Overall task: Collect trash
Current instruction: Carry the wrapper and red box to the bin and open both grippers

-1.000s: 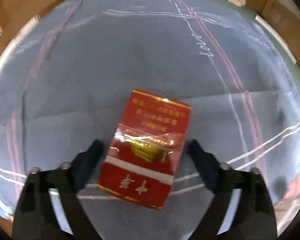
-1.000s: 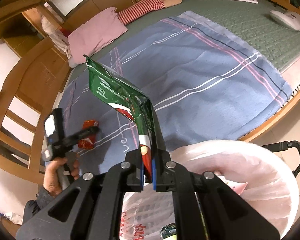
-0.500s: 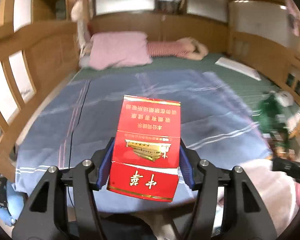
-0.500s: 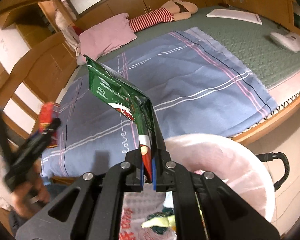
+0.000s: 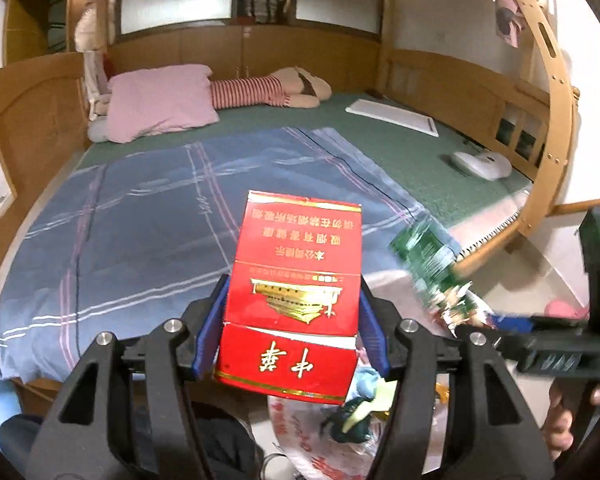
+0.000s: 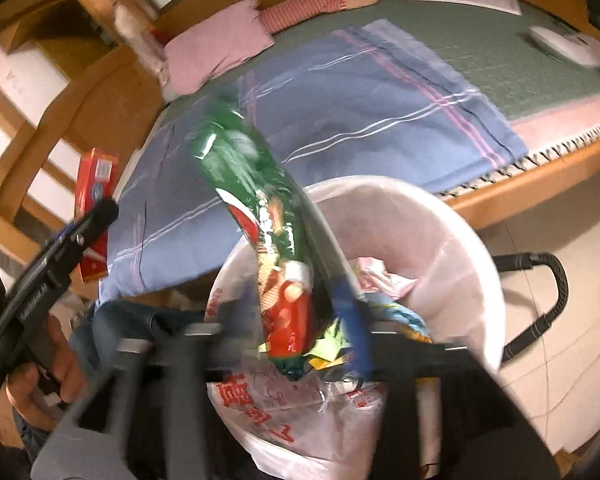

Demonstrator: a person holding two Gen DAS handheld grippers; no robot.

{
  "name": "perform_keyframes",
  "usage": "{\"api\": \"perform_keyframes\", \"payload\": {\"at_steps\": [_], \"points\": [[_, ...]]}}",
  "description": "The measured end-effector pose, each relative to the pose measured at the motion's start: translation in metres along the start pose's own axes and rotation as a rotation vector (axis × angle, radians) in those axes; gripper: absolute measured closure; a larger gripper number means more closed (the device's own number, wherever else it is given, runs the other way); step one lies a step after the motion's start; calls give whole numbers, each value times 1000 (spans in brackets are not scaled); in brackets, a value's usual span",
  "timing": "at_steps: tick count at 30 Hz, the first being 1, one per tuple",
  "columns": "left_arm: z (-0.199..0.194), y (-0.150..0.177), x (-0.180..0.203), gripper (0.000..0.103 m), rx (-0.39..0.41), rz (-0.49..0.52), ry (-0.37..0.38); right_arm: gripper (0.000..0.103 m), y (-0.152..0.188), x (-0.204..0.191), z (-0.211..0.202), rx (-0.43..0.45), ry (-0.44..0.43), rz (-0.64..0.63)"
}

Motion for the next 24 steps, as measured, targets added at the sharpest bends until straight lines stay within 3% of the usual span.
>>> {"api": "perform_keyframes", "payload": {"at_steps": [10,11,12,14,17,19,22,24], "points": [[22,25,20,42,-100,25,100,28,-30,47,-58,249,73,193],[24,27,25,35,-114,31,124,28,-31,51,-60,255,73,195],[28,33,34,18,-146,47,186,27,-34,53,-64,272,72,199],[33,41,41,6,-176,56,234,24,-38,58,-68,297,72,208],[34,44,35,6,-174,67,194,16,-40,59,-74,305,79,193],[28,36,22,4,-130,64,113,14,-38,49,-70,291,97,141],[11,18,-11,3,-44,16,-75,12,-33,28,-60,269,144,18],[-7,9,-29,3,10,-28,-145,12,-29,11,-55,257,172,-78]]}}
Point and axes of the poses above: each gripper's, at about its wrist camera, not at the fingertips, and z roughly the way its jaws point, x to its right, y to its underside, the point moved 8 cm from there along z, roughly the way its jaws point, and after that the axes turned 5 degrees about -z, right-handed, at the moved point
